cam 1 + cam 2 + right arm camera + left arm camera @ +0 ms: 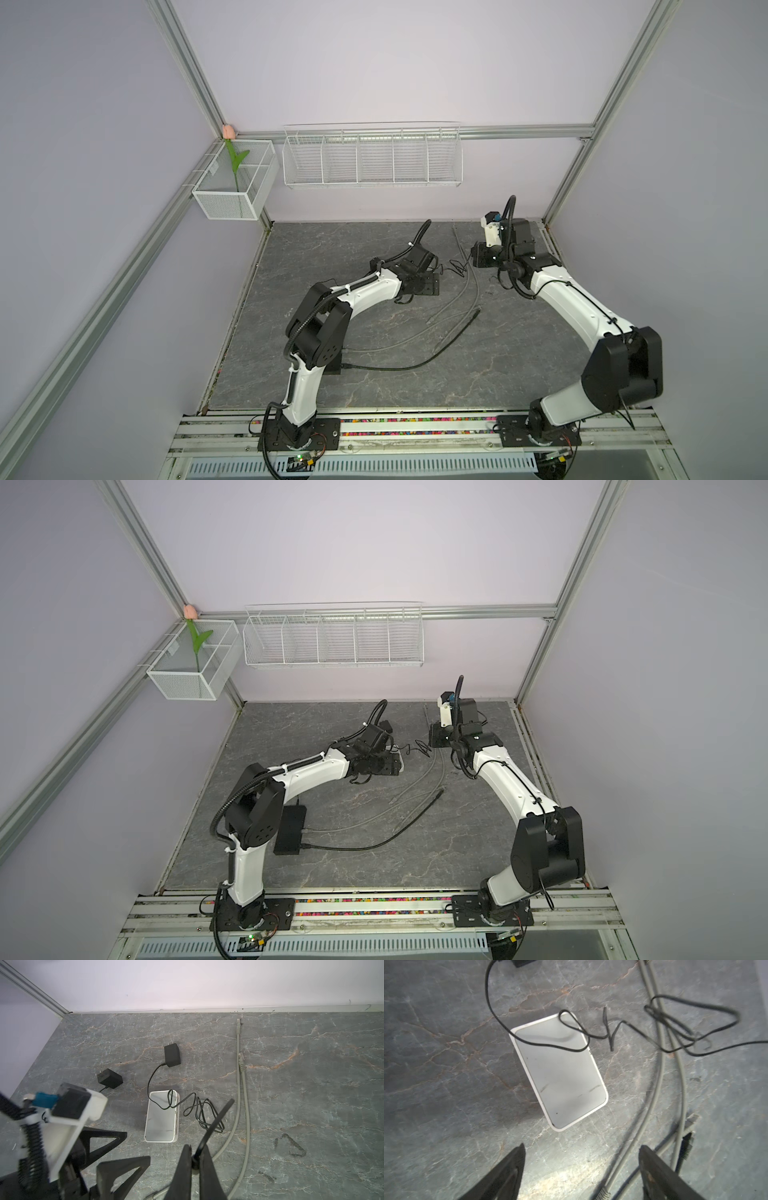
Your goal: Insert the plug into the switch port
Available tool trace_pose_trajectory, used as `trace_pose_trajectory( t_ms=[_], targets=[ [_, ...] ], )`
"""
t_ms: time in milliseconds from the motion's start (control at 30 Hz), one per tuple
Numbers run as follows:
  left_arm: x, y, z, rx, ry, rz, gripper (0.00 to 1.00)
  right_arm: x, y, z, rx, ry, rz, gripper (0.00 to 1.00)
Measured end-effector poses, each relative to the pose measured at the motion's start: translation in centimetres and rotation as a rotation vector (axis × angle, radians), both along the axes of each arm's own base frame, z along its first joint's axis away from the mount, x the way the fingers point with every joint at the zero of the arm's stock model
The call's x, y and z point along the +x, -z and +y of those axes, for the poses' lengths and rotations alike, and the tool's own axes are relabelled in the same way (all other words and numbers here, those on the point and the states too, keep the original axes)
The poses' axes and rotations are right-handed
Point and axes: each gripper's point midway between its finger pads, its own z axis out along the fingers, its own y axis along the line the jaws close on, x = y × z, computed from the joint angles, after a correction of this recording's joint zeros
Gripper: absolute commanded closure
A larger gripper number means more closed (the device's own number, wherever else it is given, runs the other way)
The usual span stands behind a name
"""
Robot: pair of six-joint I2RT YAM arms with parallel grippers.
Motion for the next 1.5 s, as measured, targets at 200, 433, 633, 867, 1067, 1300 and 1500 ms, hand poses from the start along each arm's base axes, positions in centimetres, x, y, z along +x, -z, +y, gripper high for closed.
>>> trace_pose_trajectory(
  t_ms=[200,433,633,867,1067,1300,1500],
  targets=[
    [1.9,1.3,-0.6,0.082,-0.024,0.012,0.14,-0.2,0.0,0.3,0.021,-0.016,-0.004,0.93],
    [4.1,2.1,-1.8,0.137,-0.050,0.012,0.14,-0.6,0.2,0.4,0.038,-0.024,-0.003,0.93],
    [5.2,3.9,-2.1,0.183,-0.082,0.027,0.14,-1.3,-1.1,0.3,0.054,-0.026,-0.038,0.93],
    [5.5,5.0,-1.7,0.217,-0.128,0.037,0.32,-1.5,-1.9,0.2,0.063,-0.025,-0.061,0.93],
    [5.6,5.2,-1.0,0.230,-0.151,0.036,0.29,-1.6,-1.6,0.2,0.062,-0.025,-0.056,0.93],
    [6.6,5.7,1.4,0.260,-0.172,0.037,0.21,-1.6,-1.6,0.3,0.070,-0.024,-0.054,0.93],
    [7.2,5.7,2.4,0.286,-0.168,0.048,0.44,-1.6,-1.6,0.3,0.072,-0.025,-0.054,0.93]
  ],
)
